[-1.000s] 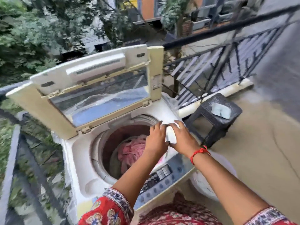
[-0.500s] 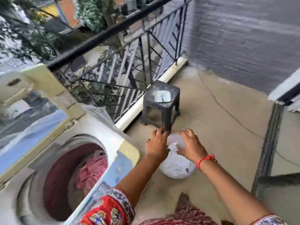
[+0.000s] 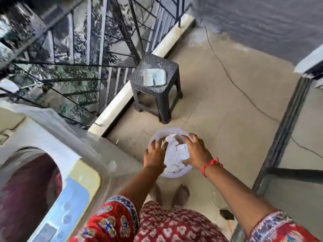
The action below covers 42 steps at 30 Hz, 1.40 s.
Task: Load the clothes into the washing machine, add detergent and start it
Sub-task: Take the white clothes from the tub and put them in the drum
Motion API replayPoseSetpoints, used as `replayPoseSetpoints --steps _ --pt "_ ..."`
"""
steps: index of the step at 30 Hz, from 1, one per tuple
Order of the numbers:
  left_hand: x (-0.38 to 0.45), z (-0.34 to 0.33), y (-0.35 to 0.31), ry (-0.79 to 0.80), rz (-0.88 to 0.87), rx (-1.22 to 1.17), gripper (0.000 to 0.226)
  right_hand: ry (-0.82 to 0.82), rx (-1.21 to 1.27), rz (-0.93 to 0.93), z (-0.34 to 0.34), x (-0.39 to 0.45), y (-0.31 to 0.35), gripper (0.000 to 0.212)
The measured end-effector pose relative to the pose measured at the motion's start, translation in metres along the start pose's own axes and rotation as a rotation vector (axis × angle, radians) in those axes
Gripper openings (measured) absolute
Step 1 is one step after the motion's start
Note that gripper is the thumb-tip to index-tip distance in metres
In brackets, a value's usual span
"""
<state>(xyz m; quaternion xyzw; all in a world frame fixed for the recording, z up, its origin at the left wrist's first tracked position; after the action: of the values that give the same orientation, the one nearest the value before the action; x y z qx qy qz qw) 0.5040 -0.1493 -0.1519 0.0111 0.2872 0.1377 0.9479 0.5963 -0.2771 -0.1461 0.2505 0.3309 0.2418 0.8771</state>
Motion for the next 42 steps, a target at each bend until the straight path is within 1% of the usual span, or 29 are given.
replayPoseSetpoints --steps 4,8,15,19,22,26,28,31,34,36,38,40,42 --pt "0.043 -0.043 -0.005 0.045 -0.005 0.029 0.105 0.039 -0.028 -0.006 -0.036 0.031 -0.029 0.111" --pt "0.091 -0.1 -0.014 0.095 -0.014 0.038 0.116 0.082 -0.057 -0.061 -0.087 0.07 -0.068 0.113" --pt "0.186 -0.221 -0.029 0.144 -0.045 0.046 0.123 0.166 -0.127 -0.16 -0.197 0.152 -0.149 0.12" --pt "0.234 -0.291 -0.038 0.174 -0.064 0.033 0.128 0.176 -0.162 -0.201 -0.259 0.191 -0.195 0.122" --pt "0.262 -0.34 -0.039 0.181 -0.036 0.046 0.132 0.214 -0.181 -0.23 -0.307 0.213 -0.23 0.128" --pt "0.29 -0.394 -0.049 0.176 -0.058 0.071 0.137 0.276 -0.187 -0.271 -0.364 0.233 -0.269 0.135" --pt "0.303 -0.414 -0.052 0.144 -0.057 0.077 0.133 0.279 -0.201 -0.284 -0.384 0.239 -0.284 0.132" --pt "0.32 -0.428 -0.052 0.029 -0.042 0.082 0.119 0.207 -0.164 -0.275 -0.402 0.25 -0.296 0.126" --pt "0.334 -0.436 -0.053 -0.061 -0.021 0.017 0.104 0.154 -0.128 -0.338 -0.41 0.261 -0.303 0.121" --pt "0.341 -0.44 -0.054 -0.056 -0.024 -0.033 0.101 0.158 -0.129 -0.367 -0.409 0.266 -0.305 0.12" --pt "0.347 -0.443 -0.057 -0.005 -0.027 -0.087 0.096 0.158 -0.108 -0.366 -0.407 0.271 -0.306 0.113" --pt "0.349 -0.442 -0.058 0.042 -0.033 -0.148 0.093 0.121 -0.082 -0.328 -0.406 0.279 -0.308 0.1" --pt "0.351 -0.434 -0.058 0.052 -0.038 -0.227 0.091 0.086 -0.048 -0.269 -0.404 0.288 -0.307 0.081"
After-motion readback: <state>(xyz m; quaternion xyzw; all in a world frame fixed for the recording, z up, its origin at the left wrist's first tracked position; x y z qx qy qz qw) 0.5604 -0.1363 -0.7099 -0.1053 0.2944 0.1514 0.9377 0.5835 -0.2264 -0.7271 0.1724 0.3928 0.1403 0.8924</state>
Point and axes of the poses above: each hand's wrist, its own x-axis towards the middle knuckle, its own z-axis out of the back of the hand, y = z × x, the point moved 8 cm from there along x, towards the middle knuckle, and after that the axes turned 13 degrees about x, right-handed, at the moved point
